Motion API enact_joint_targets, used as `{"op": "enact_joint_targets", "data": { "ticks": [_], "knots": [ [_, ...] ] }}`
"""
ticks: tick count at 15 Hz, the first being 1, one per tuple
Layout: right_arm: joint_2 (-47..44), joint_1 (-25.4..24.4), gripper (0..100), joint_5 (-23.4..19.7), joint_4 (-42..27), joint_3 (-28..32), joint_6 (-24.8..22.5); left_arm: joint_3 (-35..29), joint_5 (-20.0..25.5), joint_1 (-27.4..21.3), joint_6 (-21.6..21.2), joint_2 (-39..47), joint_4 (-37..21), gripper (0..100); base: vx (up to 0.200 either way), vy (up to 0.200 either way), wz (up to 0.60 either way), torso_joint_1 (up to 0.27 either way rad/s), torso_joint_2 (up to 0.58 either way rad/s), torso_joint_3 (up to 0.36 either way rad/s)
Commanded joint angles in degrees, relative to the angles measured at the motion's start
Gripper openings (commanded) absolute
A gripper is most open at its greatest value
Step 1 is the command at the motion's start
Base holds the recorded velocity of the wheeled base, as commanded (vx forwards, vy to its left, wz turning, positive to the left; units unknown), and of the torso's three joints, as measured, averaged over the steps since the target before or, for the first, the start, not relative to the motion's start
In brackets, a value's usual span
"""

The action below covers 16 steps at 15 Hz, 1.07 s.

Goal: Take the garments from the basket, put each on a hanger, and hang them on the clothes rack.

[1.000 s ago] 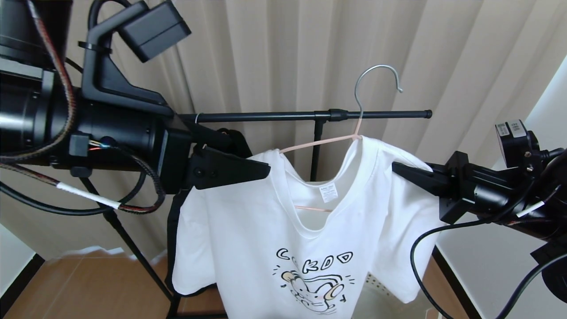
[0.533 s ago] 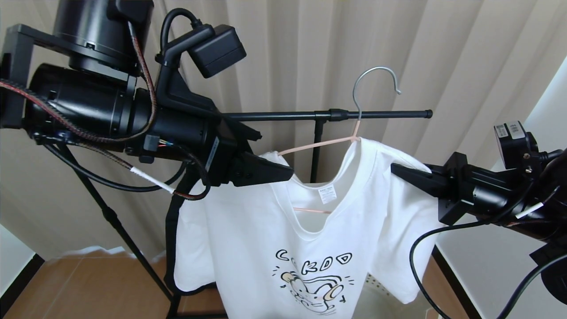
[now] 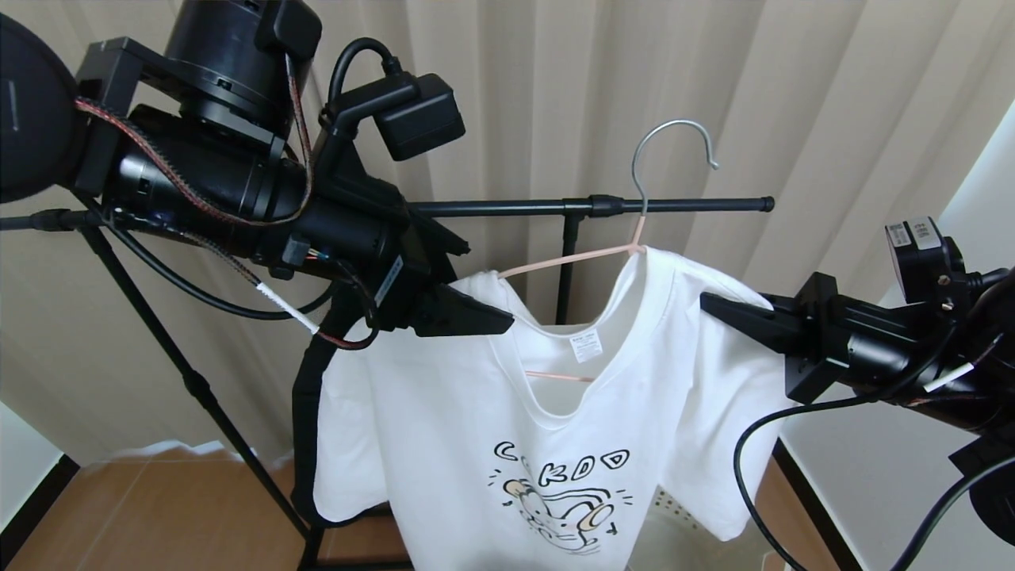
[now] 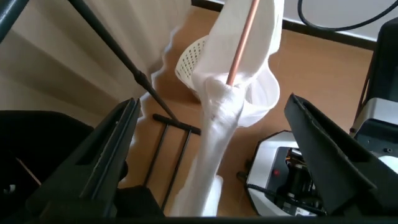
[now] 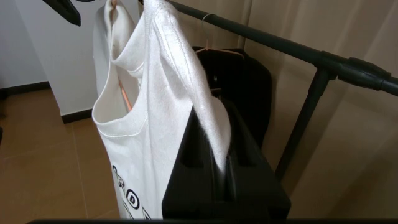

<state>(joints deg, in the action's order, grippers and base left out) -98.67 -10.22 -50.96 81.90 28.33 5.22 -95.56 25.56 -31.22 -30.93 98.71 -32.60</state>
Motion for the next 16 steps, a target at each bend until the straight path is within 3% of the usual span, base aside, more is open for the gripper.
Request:
{"op": "enact_joint_targets", "data": {
  "ticks": [1,16],
  "knots": [
    [0.06,-0.51,0,-0.02,0.02,-0.21,-0.12,-0.24,0.01,0.02,-0.63,1.05,-0.10,100,0.000,0.000,0.00,0.000,0.00,0.000],
    [0.23,-1.47,0,0.16,0.02,-0.12,-0.03,0.46,0.10,-2.27,-0.89,5.09,0.34,100,0.000,0.000,0.00,0.000,0.00,0.000]
  ]
}}
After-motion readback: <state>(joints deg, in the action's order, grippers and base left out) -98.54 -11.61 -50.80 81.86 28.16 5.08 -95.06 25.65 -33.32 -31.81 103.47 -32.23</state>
